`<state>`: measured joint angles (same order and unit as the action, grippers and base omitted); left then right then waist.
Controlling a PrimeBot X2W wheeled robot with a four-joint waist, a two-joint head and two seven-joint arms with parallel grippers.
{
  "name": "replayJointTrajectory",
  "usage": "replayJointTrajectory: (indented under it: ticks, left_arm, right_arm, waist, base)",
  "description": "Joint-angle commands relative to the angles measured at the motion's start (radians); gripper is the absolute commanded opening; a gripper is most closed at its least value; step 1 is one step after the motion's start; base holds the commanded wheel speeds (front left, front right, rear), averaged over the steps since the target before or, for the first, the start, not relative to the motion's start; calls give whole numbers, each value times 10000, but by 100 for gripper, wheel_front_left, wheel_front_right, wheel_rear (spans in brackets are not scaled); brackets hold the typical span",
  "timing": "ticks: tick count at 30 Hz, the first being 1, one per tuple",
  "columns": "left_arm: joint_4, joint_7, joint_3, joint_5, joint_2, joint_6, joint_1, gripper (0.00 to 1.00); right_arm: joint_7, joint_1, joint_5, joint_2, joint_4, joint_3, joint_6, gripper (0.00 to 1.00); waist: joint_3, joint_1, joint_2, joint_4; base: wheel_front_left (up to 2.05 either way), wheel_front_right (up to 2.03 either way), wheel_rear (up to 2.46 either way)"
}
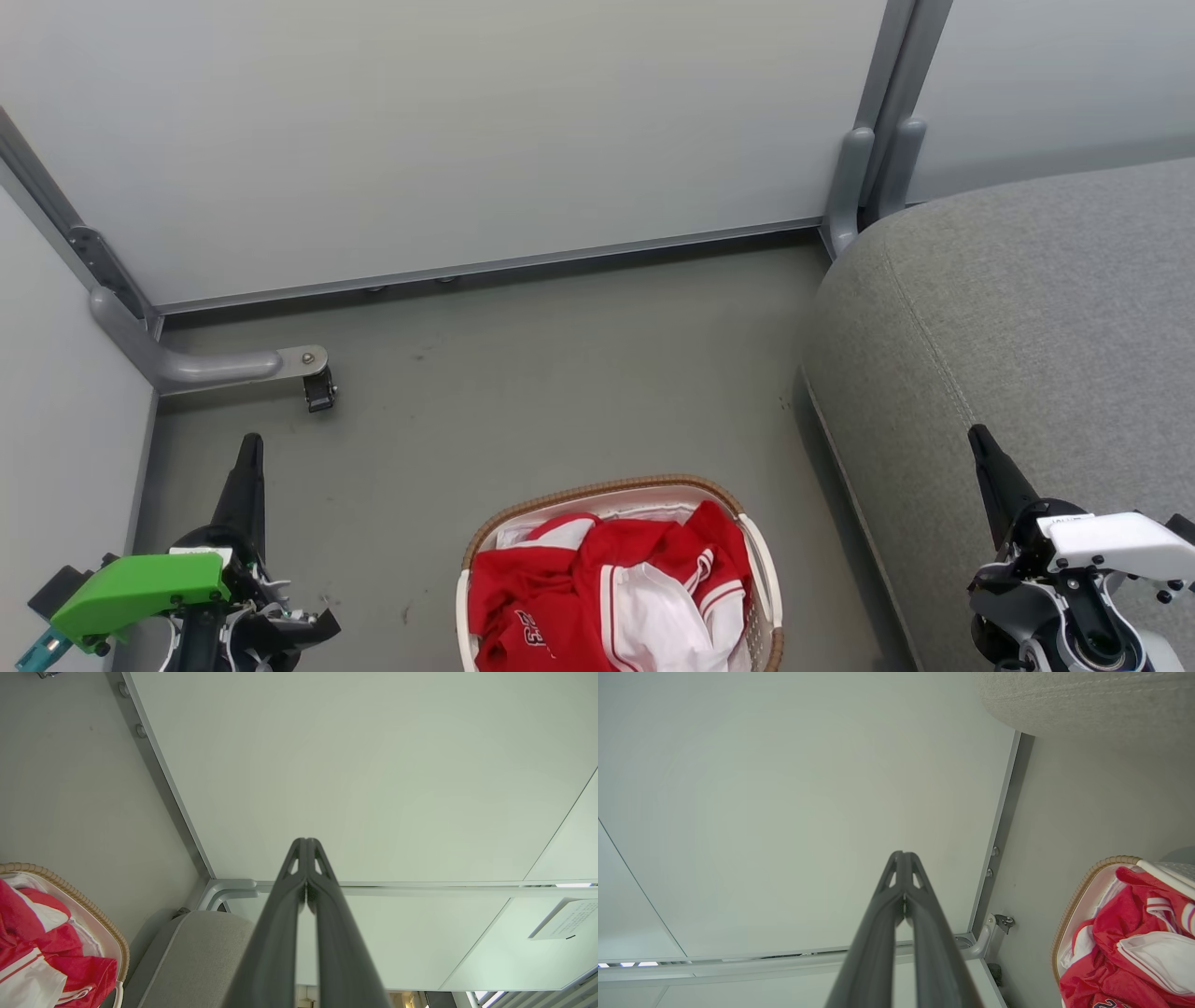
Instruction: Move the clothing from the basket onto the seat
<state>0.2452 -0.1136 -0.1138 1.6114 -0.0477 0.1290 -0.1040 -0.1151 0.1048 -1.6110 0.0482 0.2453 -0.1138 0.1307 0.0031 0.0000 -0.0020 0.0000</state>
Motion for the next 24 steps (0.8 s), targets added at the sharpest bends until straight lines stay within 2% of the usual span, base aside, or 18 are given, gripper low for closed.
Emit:
replayJointTrajectory:
  ticks: [1,8,9,15,24]
  left_arm:
    - [-21,-31,-14,21,-67,52,-128,0]
    - [-21,-31,-14,21,-67,52,-128,0]
    - [24,4,3,-1,6,-2,10,100]
    - [475,43,95,-17,91,-26,368,100]
    - [218,499,446,-272,74,-20,452,100]
  right_arm:
    - [9,91,-31,56,-28,-12,0,0]
    - [9,91,-31,56,-28,-12,0,0]
    - [2,-14,3,-8,28,4,0,100]
    - [39,-372,18,-155,464,78,-4,100]
    - [499,-343,413,-129,365,373,-3,100]
  waist:
    - [0,0,20,0]
    - [0,0,20,0]
    - [0,0,0,0]
    - [3,0,1,0]
    - [14,0,2,0]
  base:
    - [0,0,0]
    - [0,0,0]
    - [0,0,0]
    - [0,0,0]
    - [0,0,0]
